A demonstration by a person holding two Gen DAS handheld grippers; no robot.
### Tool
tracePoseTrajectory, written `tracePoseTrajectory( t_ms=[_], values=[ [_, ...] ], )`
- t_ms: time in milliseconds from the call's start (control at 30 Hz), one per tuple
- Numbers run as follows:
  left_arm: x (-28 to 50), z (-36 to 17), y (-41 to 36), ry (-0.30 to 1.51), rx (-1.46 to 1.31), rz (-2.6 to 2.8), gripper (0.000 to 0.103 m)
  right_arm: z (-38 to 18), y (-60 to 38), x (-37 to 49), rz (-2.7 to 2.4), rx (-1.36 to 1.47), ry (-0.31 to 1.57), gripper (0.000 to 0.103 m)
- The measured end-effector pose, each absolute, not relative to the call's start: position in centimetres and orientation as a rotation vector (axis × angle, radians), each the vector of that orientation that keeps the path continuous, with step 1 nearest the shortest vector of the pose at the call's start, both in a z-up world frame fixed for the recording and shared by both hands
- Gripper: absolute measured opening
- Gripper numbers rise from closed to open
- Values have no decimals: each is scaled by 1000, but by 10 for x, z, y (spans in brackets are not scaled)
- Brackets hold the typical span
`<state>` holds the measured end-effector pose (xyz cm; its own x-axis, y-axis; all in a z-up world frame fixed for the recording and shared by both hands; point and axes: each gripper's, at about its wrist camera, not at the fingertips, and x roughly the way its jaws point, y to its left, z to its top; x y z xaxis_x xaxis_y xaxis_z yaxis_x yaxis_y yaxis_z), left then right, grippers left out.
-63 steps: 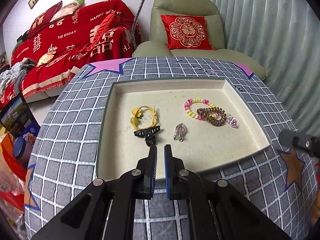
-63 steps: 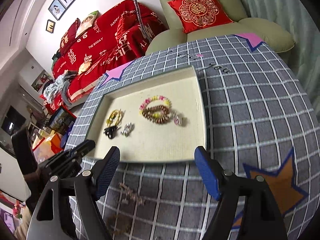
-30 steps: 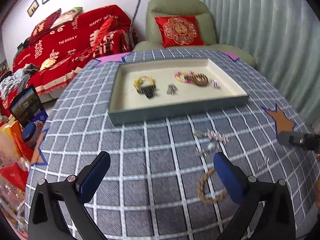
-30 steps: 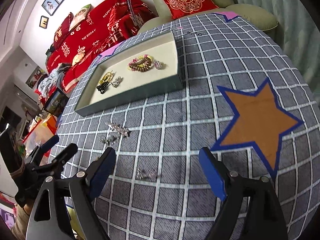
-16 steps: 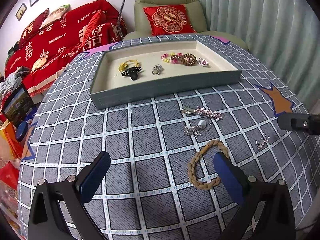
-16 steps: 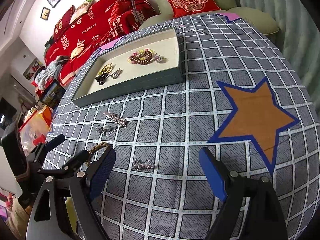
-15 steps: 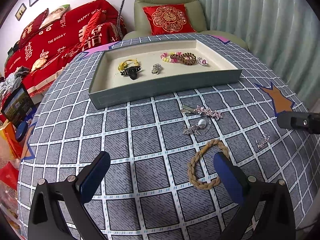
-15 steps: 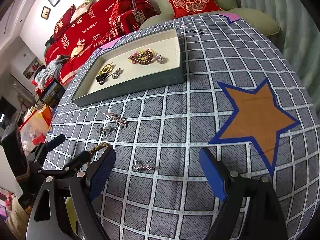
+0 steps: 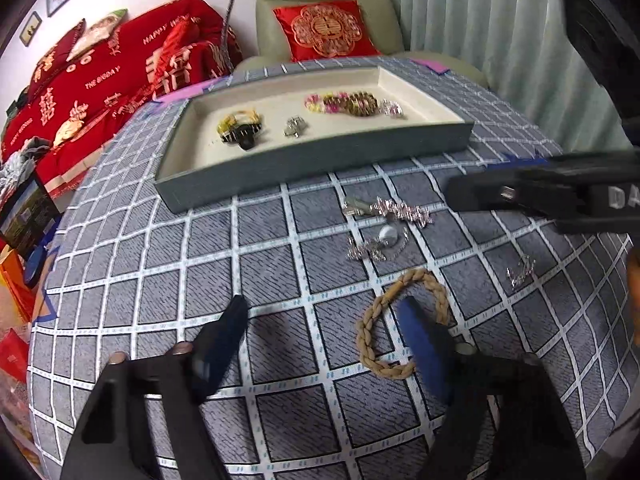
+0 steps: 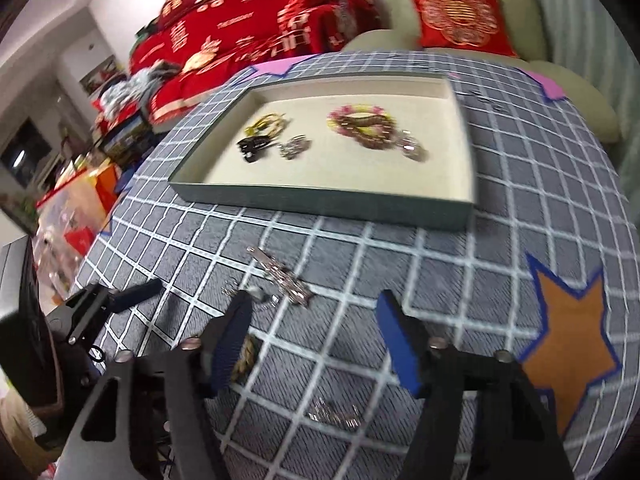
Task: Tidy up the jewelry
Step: 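Grasp the silver star hair clip with the right gripper while the left grasps the braided rope bracelet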
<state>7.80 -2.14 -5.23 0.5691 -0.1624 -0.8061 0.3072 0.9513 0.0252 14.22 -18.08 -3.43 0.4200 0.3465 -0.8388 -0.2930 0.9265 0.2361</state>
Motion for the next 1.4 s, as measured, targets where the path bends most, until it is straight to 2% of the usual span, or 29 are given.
tracePoseTrajectory(
  t_ms=[67,367,400,467,533,700,900,1100,1200,1233,1267,1300,1333,1367,1400],
  values=[
    [74,-52,-21,922,172,-278,84,-39,-173,148,420,37,1075,53],
    [71,-49,-25,913,190,-302,84,-52,-140,164,512,-71,1092,51],
    [70,-48,-26,912,192,-303,84,-53,-137,166,518,-84,1092,49],
    [71,-48,-26,910,186,-313,75,-56,-128,168,529,-129,1095,42],
    [72,-47,-26,914,184,-314,74,-59,-122,169,534,-156,1102,38],
    [75,-46,-24,918,184,-321,74,-58,-111,169,498,-249,1085,19],
    [80,-45,-28,935,191,-344,74,-57,-126,170,467,-173,1092,19],
    [81,-45,-32,950,196,-378,74,-42,-168,162,426,38,1083,19],
    [80,-44,-33,957,188,-399,65,-35,-182,153,412,96,1069,19],
    [79,-44,-35,955,194,-408,59,-31,-189,148,408,123,1062,19],
    [77,-43,-37,953,197,-420,46,-29,-193,144,408,143,1057,19],
    [75,-43,-38,951,199,-430,39,-28,-196,141,406,155,1053,19],
    [74,-42,-40,951,206,-438,25,-26,-200,135,401,170,1046,19],
    [73,-42,-41,951,210,-440,16,-25,-203,131,395,182,1042,19],
    [73,-41,-42,951,210,-440,16,-24,-205,128,391,191,1040,19]
  ],
)
